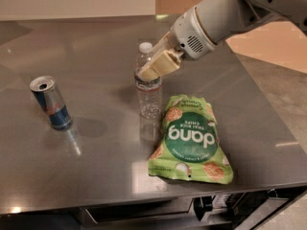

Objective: Move water bottle near green rice chip bag

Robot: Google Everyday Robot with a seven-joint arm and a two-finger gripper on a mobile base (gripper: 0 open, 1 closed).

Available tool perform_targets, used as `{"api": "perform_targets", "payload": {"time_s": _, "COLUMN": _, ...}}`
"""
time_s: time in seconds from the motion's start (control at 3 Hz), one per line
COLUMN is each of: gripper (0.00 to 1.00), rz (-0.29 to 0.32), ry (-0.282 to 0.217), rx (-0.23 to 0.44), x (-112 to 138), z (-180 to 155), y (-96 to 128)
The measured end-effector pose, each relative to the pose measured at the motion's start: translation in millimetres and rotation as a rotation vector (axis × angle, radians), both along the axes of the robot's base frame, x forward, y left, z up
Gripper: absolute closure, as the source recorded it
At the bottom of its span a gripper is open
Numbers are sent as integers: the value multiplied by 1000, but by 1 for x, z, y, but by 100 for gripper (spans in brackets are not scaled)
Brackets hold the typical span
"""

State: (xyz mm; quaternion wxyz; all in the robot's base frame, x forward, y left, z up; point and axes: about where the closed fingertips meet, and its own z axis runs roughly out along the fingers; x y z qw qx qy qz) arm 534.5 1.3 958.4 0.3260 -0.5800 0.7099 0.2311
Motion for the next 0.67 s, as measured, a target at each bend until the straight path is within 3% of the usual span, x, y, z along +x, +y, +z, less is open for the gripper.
{"api": "perform_targets", "payload": {"time_s": 0.33, "gripper": 0, "rz": 3, "ry": -1, "rx": -1, "x": -1, "z": 1, "y": 2}}
{"api": "perform_targets", "payload": {"time_s": 0.67, "gripper": 0, "rz": 3, "ry": -1, "rx": -1, "x": -1, "z": 1, "y": 2}}
